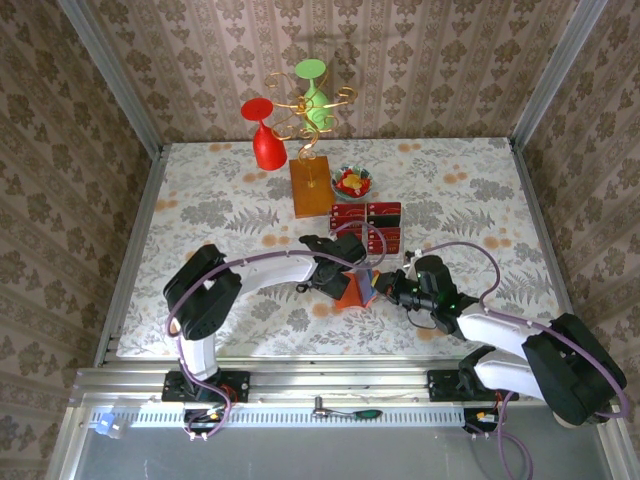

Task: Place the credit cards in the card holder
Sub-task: Open the card holder at the center of the table.

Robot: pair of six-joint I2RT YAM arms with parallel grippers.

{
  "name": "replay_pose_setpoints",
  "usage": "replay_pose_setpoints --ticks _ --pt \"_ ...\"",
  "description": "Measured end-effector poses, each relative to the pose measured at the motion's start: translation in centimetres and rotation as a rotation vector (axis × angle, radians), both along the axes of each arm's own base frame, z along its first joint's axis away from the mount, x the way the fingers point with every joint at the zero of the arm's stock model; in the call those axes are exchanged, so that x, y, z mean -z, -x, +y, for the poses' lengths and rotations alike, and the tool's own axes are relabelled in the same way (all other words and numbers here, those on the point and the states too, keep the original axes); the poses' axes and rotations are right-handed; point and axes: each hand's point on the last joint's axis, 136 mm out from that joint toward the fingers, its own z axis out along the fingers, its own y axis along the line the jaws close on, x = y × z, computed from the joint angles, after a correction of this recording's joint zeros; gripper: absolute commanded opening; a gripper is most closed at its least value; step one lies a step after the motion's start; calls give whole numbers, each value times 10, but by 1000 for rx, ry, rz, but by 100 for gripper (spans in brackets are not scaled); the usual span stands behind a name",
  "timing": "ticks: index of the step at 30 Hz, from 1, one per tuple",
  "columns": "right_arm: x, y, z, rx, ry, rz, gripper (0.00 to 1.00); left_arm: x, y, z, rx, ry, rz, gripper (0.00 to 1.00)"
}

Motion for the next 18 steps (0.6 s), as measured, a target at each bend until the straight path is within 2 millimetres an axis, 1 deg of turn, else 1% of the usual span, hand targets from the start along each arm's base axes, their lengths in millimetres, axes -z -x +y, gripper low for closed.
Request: replay_pose_setpoints --ticks 7,11,15,16,18 --pt "6 9 -2 63 26 -35 0 -2 -3 0 -3 -5 -14 94" --pt "7 12 -7 100 35 -43 0 -3 -4 -2 -10 7 -19 94" --pt "10 14 -12 127 45 -35 0 3 -5 -3 -17 4 -20 94" --pt "11 15 -13 132 50 -31 3 4 -5 -3 -19 2 -20 94" --pt "13 15 -15 136 60 -25 16 7 -5 -3 -25 0 -19 94"
